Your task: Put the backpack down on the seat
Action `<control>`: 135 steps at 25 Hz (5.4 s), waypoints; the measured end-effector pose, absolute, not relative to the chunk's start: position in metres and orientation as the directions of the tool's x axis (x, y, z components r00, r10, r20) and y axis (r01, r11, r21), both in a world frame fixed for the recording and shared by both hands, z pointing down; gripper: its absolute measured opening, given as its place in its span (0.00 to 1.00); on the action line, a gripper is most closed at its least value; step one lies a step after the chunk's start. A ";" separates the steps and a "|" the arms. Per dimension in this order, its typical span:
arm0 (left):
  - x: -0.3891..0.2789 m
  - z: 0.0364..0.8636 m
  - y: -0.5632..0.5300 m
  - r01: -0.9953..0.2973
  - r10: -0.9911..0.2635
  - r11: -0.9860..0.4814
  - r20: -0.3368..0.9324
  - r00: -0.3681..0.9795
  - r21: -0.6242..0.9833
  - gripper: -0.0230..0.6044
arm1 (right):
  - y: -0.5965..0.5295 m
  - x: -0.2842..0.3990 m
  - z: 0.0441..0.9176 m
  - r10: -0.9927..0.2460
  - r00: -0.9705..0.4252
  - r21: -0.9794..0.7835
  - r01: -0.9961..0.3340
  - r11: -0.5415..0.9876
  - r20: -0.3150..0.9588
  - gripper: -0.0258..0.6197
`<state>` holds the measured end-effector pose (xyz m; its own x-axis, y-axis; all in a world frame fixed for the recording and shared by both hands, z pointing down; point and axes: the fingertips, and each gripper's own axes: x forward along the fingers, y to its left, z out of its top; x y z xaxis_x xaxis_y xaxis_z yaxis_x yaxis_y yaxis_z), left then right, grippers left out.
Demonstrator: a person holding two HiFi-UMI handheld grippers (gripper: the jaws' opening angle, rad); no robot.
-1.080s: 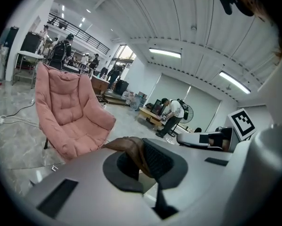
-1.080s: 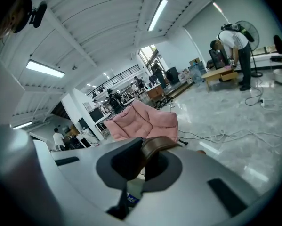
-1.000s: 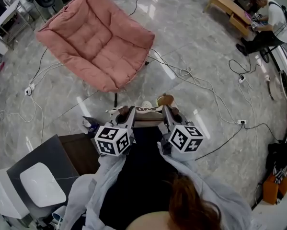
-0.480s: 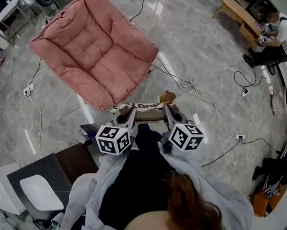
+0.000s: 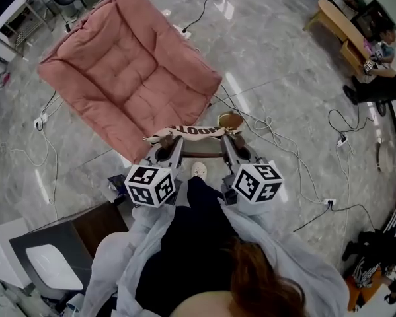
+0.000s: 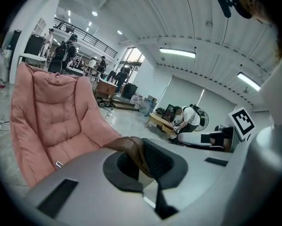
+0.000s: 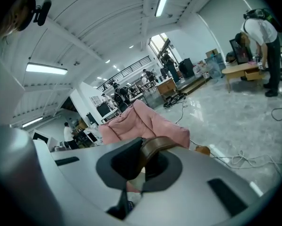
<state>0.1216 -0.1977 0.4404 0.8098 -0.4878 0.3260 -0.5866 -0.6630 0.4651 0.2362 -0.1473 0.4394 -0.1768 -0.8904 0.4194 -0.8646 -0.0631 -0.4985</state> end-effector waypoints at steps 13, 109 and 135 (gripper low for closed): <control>0.098 0.432 -0.236 -0.689 -0.616 -0.568 0.322 0.718 0.449 0.06 | -0.191 0.215 0.439 -0.853 -0.359 -0.573 -0.815 0.089 0.378 0.05; 0.067 0.672 -0.450 -0.781 -0.541 0.040 0.671 0.508 0.623 0.53 | -0.447 0.173 0.649 -0.467 -0.585 -0.661 -0.750 0.001 0.663 0.71; 0.069 0.513 -0.318 -0.822 -0.767 -0.193 0.441 0.467 0.535 0.53 | -0.313 0.207 0.488 -0.703 -0.583 -0.590 -0.756 0.285 0.407 0.71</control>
